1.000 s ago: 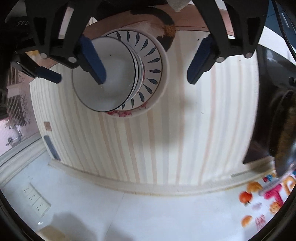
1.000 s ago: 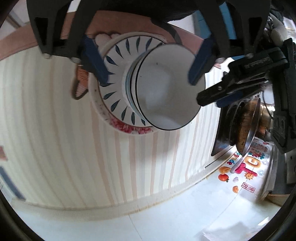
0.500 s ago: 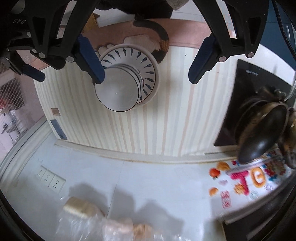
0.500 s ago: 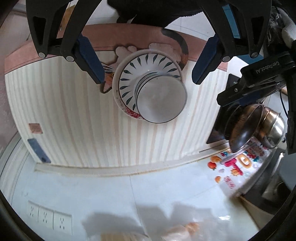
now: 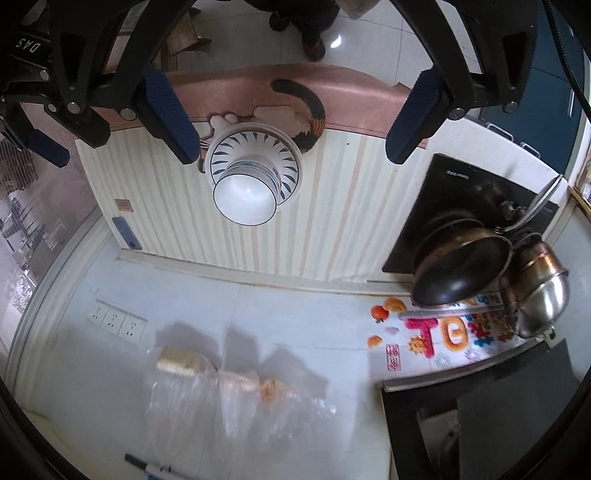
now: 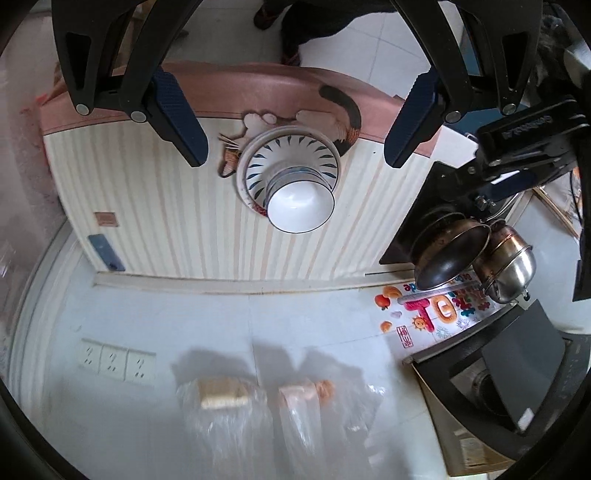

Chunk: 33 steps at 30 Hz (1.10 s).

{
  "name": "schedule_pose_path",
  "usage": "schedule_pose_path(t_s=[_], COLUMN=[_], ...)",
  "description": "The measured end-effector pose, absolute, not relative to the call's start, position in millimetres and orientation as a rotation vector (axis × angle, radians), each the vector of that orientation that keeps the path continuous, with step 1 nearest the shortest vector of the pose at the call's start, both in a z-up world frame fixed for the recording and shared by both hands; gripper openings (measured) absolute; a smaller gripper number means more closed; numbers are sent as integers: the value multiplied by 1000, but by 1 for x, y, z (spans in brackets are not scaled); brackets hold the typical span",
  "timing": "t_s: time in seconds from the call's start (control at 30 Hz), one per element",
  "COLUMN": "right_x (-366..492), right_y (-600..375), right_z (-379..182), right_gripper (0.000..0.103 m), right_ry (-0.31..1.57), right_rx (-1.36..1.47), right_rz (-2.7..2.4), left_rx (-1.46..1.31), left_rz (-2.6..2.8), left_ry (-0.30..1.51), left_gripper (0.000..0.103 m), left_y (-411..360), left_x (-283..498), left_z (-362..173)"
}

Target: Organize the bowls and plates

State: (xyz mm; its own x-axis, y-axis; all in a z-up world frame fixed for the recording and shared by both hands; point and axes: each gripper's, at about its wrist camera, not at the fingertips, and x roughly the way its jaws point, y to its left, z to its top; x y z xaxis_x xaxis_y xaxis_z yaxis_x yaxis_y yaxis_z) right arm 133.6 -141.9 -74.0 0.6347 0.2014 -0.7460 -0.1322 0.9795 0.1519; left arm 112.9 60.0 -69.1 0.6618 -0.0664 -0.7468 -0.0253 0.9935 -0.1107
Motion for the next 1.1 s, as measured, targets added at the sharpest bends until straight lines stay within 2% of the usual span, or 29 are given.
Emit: schedule_pose_path(t_s=[0.57, 1.1], right_x=[41, 26], right_y=[-123, -104], right_z=[-42, -43], right_gripper=[100, 100], right_ry=[782, 767], right_rx=[109, 98], right_rz=[87, 70], left_rx=[-39, -45], left_rz=[10, 31], left_ry=[768, 769], left_gripper=[103, 103], left_y=[81, 96], left_x=[40, 18], left_z=[-50, -54])
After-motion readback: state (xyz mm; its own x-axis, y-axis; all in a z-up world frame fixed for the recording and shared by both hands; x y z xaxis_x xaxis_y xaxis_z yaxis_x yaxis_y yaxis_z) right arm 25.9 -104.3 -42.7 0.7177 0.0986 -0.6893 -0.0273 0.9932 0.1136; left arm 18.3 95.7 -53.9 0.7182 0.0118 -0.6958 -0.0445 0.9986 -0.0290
